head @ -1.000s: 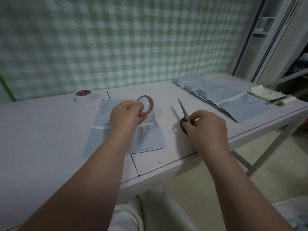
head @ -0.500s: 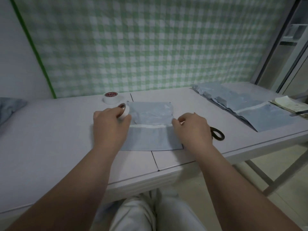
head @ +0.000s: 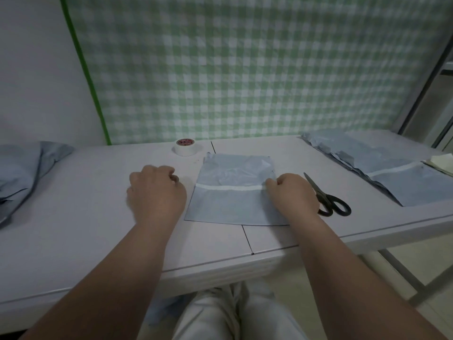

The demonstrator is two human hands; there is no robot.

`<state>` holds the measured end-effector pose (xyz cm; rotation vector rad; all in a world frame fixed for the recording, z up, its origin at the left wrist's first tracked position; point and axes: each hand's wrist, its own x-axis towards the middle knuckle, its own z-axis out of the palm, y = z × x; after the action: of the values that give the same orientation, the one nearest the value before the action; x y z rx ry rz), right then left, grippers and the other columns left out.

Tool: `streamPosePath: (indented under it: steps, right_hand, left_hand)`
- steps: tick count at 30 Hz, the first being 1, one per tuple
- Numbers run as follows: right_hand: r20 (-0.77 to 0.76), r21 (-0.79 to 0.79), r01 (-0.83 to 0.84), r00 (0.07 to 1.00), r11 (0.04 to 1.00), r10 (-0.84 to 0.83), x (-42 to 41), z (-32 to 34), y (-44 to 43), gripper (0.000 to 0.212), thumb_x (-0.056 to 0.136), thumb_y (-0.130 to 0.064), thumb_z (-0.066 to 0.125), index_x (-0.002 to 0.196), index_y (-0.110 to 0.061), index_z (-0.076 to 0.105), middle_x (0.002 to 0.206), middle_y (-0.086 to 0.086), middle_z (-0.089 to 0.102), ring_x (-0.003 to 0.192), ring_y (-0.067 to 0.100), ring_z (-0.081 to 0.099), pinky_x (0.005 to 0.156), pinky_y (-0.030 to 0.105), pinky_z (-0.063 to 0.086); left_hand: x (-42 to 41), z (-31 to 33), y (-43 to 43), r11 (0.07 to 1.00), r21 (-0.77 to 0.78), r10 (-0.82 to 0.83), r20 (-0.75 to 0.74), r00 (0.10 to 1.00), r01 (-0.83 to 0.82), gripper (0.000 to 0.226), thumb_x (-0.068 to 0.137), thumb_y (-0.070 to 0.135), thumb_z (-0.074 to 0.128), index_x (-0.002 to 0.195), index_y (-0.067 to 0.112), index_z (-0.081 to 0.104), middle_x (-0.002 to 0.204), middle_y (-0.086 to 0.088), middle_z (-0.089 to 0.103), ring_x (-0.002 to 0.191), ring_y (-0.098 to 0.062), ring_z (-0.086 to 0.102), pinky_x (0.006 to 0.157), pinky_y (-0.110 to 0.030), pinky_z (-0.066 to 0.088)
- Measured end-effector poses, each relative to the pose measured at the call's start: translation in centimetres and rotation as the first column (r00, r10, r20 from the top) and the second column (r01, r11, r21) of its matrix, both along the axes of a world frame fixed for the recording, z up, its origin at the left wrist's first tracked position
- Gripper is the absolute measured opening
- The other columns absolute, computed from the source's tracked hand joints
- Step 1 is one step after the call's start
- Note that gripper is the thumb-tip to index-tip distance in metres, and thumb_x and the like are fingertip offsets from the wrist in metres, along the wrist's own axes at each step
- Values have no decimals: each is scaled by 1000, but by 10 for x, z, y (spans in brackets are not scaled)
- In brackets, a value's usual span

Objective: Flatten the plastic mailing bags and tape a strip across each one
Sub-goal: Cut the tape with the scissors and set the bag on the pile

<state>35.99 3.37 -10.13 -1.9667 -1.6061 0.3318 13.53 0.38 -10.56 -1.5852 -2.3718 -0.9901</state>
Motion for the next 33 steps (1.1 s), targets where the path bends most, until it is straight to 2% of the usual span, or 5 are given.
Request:
streamPosePath:
  steps: [8,18,23,28,33]
  right_hand:
    - [-504,81,-108,853,991,135,11,-1,1,34,86,-34,61,63,-14,46,61,4,43,61,20,42,62,30,33]
    - [-680,-146,-36,729,989,-74,21,6,11,26,88,-24,58,84,2,54,90,20,58,85,26,55,71,33,41]
    - [-670,-218,-143,741,965,-42,12,13,13,46,82,-41,67,107,-3,59,102,12,63,92,30,62,75,34,51]
    - [-885,-216,-281,460,935,-67,1,30,15,14,92,-15,58,85,-5,63,74,10,68,66,23,64,63,29,56]
    - [-980,-70,-337,198,939,-2,16,52,43,19,95,-17,47,88,-6,61,76,9,64,70,20,61,58,26,52]
  left_hand:
    - [31,-4,-4,804,-33,-594,-51,802,594,32,92,36,50,109,18,69,107,-3,59,98,-19,54,90,-26,37]
    - [33,-6,-1,865,-129,-495,-53,867,486,36,84,31,45,62,10,64,68,-10,60,75,-30,56,68,-38,41]
    - [36,12,3,943,-15,-300,404,865,334,27,83,17,68,109,12,69,114,-1,64,104,-16,57,80,-20,37]
    - [51,31,16,922,79,-185,951,249,380,37,78,-7,66,111,8,63,111,-11,63,93,-25,64,89,-39,53]
    - [66,40,40,833,338,-106,875,-472,439,37,87,-13,44,123,-15,51,118,-22,59,96,-26,67,84,-30,56]
